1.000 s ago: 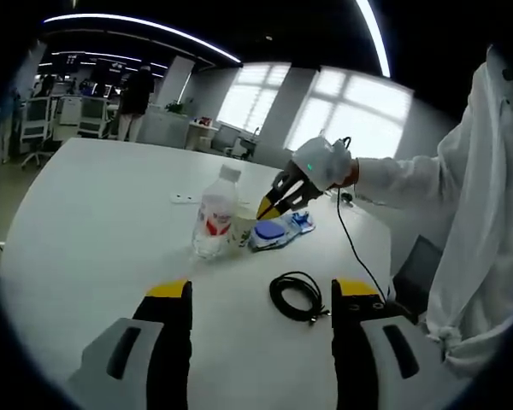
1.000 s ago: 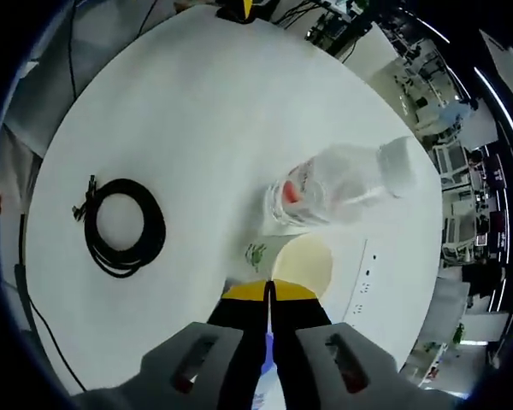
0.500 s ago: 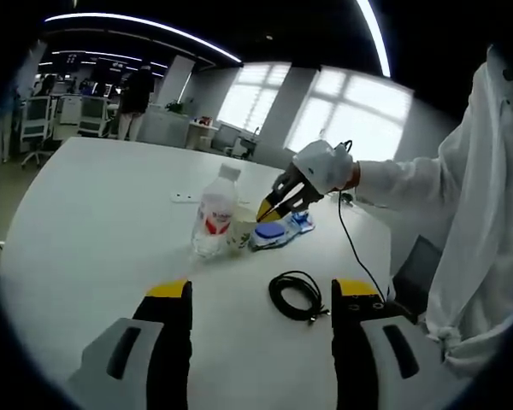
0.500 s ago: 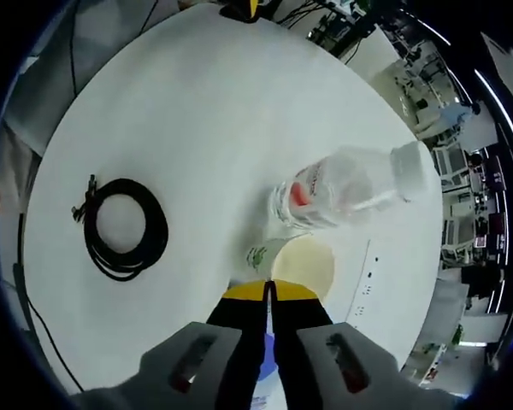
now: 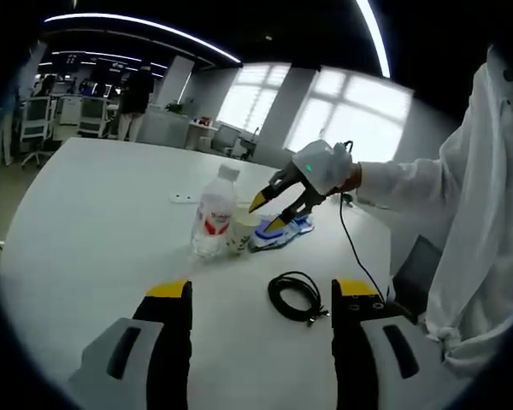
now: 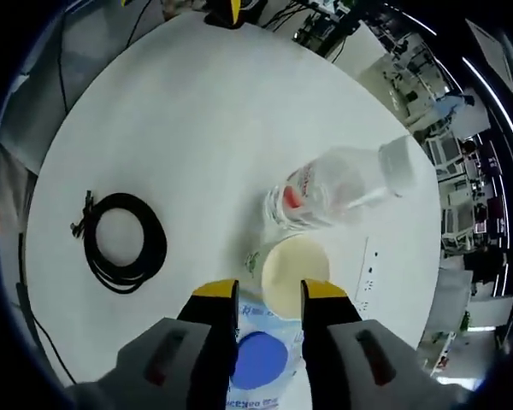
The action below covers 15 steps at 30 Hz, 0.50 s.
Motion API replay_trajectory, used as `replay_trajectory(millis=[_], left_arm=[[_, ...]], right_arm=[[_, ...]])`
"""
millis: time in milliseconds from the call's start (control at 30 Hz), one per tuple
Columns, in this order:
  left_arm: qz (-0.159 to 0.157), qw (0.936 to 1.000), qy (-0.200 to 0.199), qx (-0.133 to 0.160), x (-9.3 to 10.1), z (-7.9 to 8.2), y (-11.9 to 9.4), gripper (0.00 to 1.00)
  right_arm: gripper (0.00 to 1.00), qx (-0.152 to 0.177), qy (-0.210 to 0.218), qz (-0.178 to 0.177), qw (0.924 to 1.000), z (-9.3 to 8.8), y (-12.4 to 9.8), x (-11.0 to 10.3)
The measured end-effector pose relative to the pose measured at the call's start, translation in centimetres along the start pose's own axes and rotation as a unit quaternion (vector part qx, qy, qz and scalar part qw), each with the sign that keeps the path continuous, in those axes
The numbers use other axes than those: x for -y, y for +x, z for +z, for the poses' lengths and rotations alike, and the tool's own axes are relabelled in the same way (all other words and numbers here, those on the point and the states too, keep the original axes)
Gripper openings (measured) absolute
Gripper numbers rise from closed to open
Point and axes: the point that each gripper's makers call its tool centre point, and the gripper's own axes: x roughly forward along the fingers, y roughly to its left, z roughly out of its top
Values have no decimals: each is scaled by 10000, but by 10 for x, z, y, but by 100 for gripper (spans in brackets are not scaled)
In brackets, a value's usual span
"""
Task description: Arrange the tabletop items into an orderly group along one side of the table until the central work area is clear of visible clutter.
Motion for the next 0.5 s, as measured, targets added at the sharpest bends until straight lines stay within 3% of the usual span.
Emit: replay_trajectory(millis=[500], left_arm=[[-21, 10000, 58, 20, 6, 5, 0, 67]], right_arm=[[43, 230, 440, -263, 9984, 5, -14, 10]])
